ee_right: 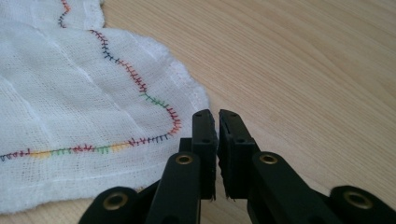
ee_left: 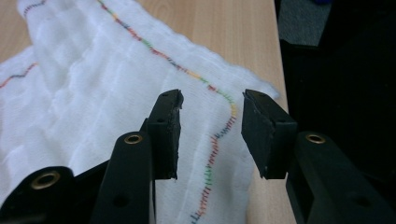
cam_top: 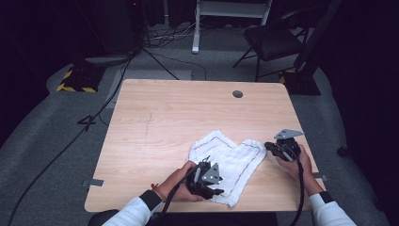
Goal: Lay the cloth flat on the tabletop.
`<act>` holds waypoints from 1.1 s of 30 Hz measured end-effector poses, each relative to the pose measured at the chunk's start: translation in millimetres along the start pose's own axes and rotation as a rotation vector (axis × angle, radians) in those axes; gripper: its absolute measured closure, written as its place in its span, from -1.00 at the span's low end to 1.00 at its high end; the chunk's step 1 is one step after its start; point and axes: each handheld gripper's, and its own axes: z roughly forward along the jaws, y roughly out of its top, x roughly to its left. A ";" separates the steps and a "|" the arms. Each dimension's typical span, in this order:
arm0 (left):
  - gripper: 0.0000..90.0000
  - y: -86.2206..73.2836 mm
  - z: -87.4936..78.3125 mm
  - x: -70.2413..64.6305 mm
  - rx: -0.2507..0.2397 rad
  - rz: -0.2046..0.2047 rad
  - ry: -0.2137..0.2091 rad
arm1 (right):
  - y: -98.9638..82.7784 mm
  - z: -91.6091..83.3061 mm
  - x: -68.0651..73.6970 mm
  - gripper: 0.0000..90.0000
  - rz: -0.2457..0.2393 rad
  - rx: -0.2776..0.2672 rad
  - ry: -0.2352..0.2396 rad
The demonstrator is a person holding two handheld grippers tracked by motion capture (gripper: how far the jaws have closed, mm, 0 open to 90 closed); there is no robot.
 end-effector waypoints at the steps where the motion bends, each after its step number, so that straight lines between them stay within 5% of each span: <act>1: 0.13 -1.0 -1.8 6.2 -0.011 -0.021 0.034 | -0.4 -0.5 -0.9 0.89 0.004 -0.002 0.002; 7: -0.13 -15.5 -6.1 65.3 -0.026 -0.186 0.204 | -0.9 -0.1 -0.4 0.74 0.014 -0.001 0.011; 10: -0.23 -18.9 -0.6 92.7 0.005 -0.249 0.260 | -0.8 -0.6 2.2 0.58 0.023 -0.007 0.030; 11: -0.28 -19.0 5.5 108.4 0.030 -0.264 0.308 | -1.3 -0.8 3.7 0.48 0.034 -0.013 0.046; 16: -0.32 -15.3 25.8 138.4 0.017 -0.321 0.312 | -3.0 5.7 7.2 0.22 0.042 0.013 0.091; 27: -0.43 -10.8 60.7 168.1 0.073 -0.383 0.293 | -3.4 16.5 1.3 -0.11 0.098 0.028 0.076; 29: -0.45 -12.5 61.6 172.5 0.067 -0.415 0.273 | -3.1 16.9 1.2 -0.10 0.097 0.027 0.077; 30: -0.41 -13.3 60.9 174.1 0.066 -0.418 0.263 | -2.1 16.7 1.8 0.13 0.080 0.028 0.090; 31: -0.41 -13.8 59.8 174.8 0.066 -0.414 0.259 | -2.1 16.7 1.8 0.13 0.080 0.028 0.090; 33: -0.17 -13.7 57.2 174.8 0.063 -0.392 0.234 | -0.6 16.5 4.2 0.37 0.052 0.026 0.116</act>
